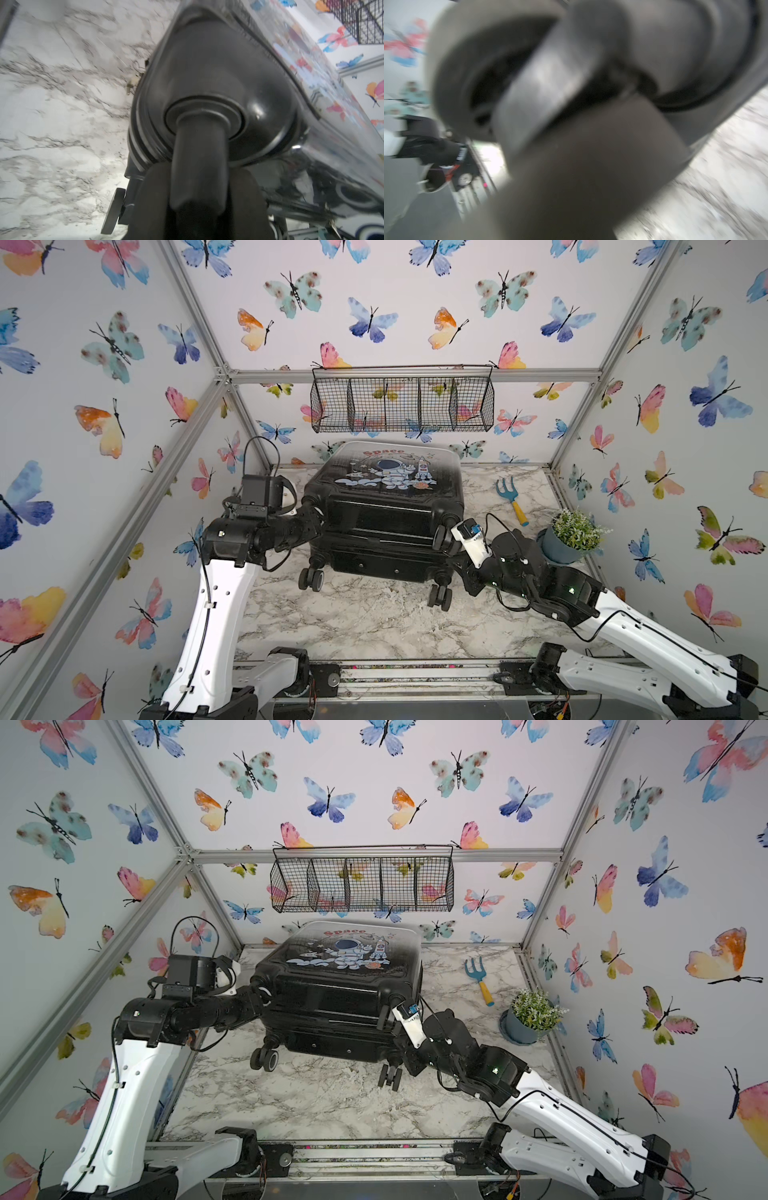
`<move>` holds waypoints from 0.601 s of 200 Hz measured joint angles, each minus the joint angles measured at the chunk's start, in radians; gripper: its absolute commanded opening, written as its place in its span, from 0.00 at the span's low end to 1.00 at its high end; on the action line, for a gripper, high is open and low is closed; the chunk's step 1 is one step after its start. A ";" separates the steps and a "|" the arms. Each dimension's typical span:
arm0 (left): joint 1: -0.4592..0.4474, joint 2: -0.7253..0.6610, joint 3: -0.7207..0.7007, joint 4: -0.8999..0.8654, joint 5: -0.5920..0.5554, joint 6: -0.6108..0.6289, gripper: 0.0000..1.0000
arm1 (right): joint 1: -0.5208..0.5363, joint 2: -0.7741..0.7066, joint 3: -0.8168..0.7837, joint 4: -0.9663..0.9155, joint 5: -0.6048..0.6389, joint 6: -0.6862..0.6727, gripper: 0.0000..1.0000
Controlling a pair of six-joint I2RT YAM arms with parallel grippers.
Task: Close the suitcase zippers
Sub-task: Zip the zipper on the suitcase.
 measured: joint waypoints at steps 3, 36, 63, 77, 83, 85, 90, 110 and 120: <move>-0.034 -0.003 -0.009 0.002 -0.015 -0.021 0.00 | -0.003 0.001 -0.002 -0.008 0.007 0.000 0.03; -0.222 0.024 -0.061 0.014 -0.089 -0.179 0.00 | -0.022 -0.009 -0.100 0.043 0.060 0.011 0.02; -0.289 0.063 -0.088 0.047 -0.134 -0.253 0.00 | -0.034 -0.039 -0.200 0.149 0.095 0.043 0.03; -0.329 0.074 -0.091 0.063 -0.175 -0.292 0.00 | -0.043 -0.038 -0.220 0.198 0.108 0.069 0.03; -0.347 0.077 -0.088 0.070 -0.196 -0.310 0.00 | -0.048 -0.033 -0.224 0.220 0.110 0.082 0.03; -0.351 0.079 -0.086 0.071 -0.203 -0.314 0.00 | -0.049 -0.030 -0.224 0.226 0.109 0.087 0.03; -0.359 0.084 -0.079 0.072 -0.215 -0.324 0.00 | -0.053 -0.023 -0.225 0.244 0.109 0.099 0.03; -0.383 0.108 -0.033 0.076 -0.250 -0.366 0.00 | -0.066 0.006 -0.226 0.333 0.108 0.140 0.02; -0.393 0.116 -0.014 0.086 -0.252 -0.383 0.00 | -0.066 0.022 -0.226 0.383 0.092 0.142 0.03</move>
